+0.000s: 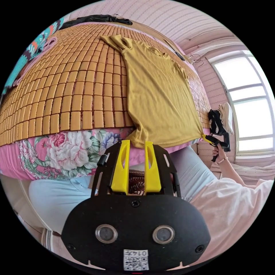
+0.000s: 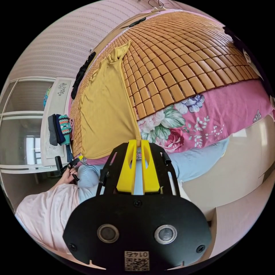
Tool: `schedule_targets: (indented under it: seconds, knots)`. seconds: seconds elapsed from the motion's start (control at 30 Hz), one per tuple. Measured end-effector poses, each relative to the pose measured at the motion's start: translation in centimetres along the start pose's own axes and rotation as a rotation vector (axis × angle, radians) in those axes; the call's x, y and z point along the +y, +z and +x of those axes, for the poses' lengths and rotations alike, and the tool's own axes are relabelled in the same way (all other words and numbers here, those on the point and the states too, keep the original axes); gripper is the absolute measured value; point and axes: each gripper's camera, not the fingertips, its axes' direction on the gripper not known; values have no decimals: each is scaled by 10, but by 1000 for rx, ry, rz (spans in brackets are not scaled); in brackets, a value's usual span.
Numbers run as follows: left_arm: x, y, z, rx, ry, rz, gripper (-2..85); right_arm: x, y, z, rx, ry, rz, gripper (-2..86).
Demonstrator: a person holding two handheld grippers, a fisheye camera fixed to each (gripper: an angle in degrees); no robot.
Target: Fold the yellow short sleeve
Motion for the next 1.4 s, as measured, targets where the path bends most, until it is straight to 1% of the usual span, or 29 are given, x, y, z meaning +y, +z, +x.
schedule_targets:
  seconds: [0.1,0.17,0.2,0.33,0.4,0.5,0.63,0.83,0.97,1.1,1.2,1.4]
  knots:
    - [-12,8,8,-77,64,-21,94,3,-5,6,10,8,-17,18]
    - [-20,19,4,-178,58,-68,78,7,-12,10,-1,18,-12,17]
    - [-21,19,3,-191,53,-63,69,7,-14,12,-3,19,-10,17]
    - [-20,22,-14,-121,4,-85,8,15,-30,17,-22,-2,4,17]
    - [-14,20,-22,-86,-22,-76,-2,19,-36,20,-20,-3,1,16]
    - [4,17,-36,-55,-18,-70,-7,26,-41,26,-20,9,-11,16]
    - [16,26,-54,-43,-55,-108,-6,37,-40,36,-17,41,-39,15]
    - [21,32,-64,-58,-81,-123,4,56,-50,45,-37,75,-9,12]
    - [35,30,-71,-58,-113,-88,-1,76,-56,60,15,141,-21,2]
    - [45,37,-72,-98,-130,-123,-6,102,-66,69,-28,172,11,-2]
    - [56,36,-68,-113,-123,-83,-9,123,-74,68,-42,168,40,-2]
    - [88,31,-50,-165,-80,62,-10,160,-87,57,-46,133,113,-2]
